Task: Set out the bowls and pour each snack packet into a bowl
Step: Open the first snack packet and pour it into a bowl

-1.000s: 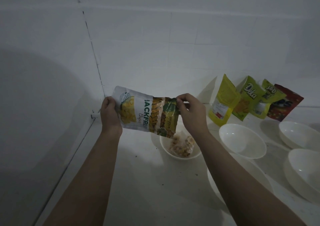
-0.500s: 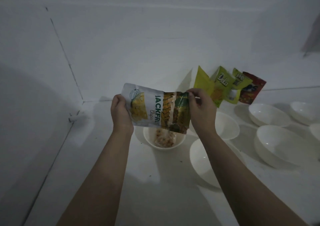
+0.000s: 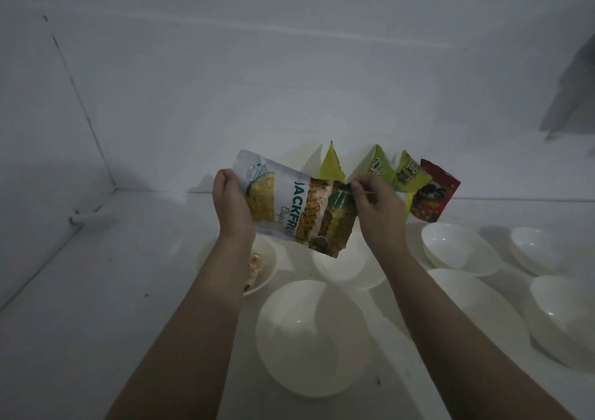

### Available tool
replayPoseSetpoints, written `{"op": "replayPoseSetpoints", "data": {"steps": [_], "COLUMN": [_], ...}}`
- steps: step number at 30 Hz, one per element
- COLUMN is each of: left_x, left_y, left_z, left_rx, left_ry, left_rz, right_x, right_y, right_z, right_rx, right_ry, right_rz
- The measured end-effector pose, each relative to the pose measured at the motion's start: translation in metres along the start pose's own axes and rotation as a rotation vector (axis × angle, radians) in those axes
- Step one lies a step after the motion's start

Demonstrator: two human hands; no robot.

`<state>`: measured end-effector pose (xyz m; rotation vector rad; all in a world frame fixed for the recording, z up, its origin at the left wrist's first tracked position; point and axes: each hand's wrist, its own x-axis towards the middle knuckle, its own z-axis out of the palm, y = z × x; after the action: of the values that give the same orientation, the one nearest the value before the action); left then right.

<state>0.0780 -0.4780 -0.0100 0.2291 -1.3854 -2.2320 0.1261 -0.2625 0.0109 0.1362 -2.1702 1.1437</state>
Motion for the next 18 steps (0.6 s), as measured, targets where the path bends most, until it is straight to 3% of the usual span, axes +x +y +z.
{"op": "replayPoseSetpoints", "data": {"steps": [5, 9, 18], "left_x": [-0.016, -0.018, -0.017], "left_y": [-0.025, -0.033, -0.026], "left_z": [0.021, 0.026, 0.033], "left_rx": [0.050, 0.108, 0.287], "left_ry": [0.082, 0.086, 0.025], "left_rz": [0.012, 0.058, 0.211], "right_x": [0.014, 0.022, 0.021], "right_y": [0.028, 0.043, 0.064], "right_z": [-0.018, -0.024, -0.027], "right_rx": [-0.074, -0.184, -0.125], "right_ry": [-0.085, -0.271, -0.362], "right_rz": [-0.022, -0.043, -0.044]}}
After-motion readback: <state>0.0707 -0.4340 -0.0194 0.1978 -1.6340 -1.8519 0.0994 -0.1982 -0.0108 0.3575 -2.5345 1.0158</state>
